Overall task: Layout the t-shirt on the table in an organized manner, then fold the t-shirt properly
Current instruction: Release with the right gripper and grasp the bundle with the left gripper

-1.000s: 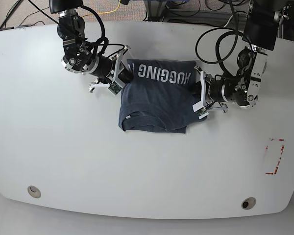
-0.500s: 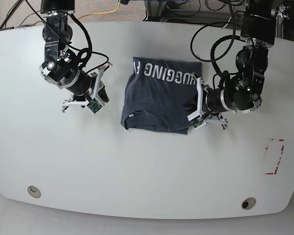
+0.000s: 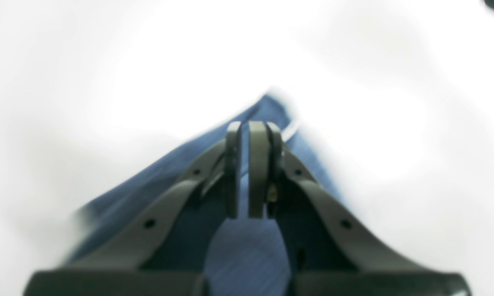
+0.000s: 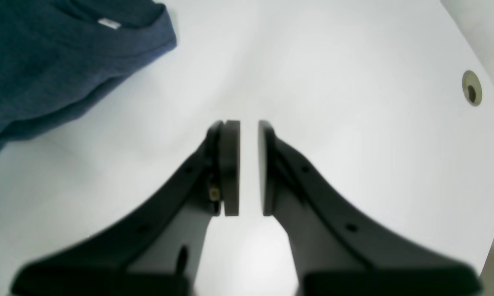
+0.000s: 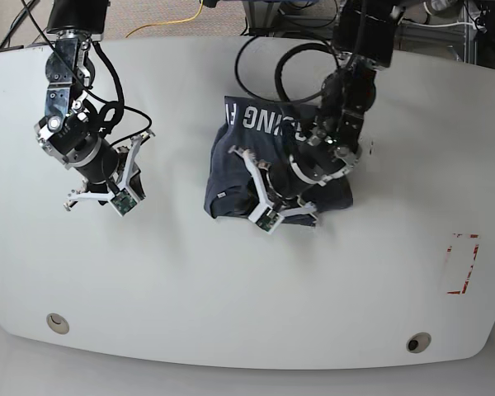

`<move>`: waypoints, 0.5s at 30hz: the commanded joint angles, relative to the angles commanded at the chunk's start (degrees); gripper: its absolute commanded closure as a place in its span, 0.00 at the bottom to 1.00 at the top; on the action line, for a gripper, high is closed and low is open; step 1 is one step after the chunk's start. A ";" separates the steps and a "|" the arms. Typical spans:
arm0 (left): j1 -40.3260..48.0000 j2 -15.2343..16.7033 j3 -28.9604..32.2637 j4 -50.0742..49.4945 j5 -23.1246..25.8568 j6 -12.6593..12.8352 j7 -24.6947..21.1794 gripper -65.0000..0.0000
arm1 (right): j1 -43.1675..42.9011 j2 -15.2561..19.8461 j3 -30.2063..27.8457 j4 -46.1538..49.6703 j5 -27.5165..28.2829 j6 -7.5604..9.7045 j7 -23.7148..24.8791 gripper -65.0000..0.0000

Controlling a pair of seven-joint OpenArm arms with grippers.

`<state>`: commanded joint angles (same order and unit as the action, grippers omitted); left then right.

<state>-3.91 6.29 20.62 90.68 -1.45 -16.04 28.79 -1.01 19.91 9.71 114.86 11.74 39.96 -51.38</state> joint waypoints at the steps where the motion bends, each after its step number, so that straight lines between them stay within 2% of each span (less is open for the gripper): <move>1: 0.18 0.44 0.88 -0.97 0.97 0.97 -0.97 0.96 | 0.00 0.00 0.00 0.00 -0.09 0.00 0.00 0.89; 2: 0.62 1.14 2.81 -3.08 2.81 3.34 -2.64 0.96 | 0.09 0.00 0.00 0.00 -0.09 0.00 0.00 0.89; 6: 0.62 1.32 5.71 -9.23 3.69 8.00 -5.54 0.96 | 0.09 -0.18 0.00 0.00 -0.09 0.00 -0.09 0.89; 12: 0.88 0.97 2.99 -15.03 3.69 8.18 -7.47 0.97 | -0.09 -0.44 0.09 0.00 -0.09 0.00 -0.09 0.90; 15: 2.81 -1.32 0.35 -15.38 3.69 8.09 -7.74 0.97 | -0.18 -0.44 0.09 0.00 -0.09 0.00 -0.09 0.90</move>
<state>-1.10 4.97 20.97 75.30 2.24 -7.96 21.05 -1.19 19.47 9.80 114.86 11.65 39.96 -51.47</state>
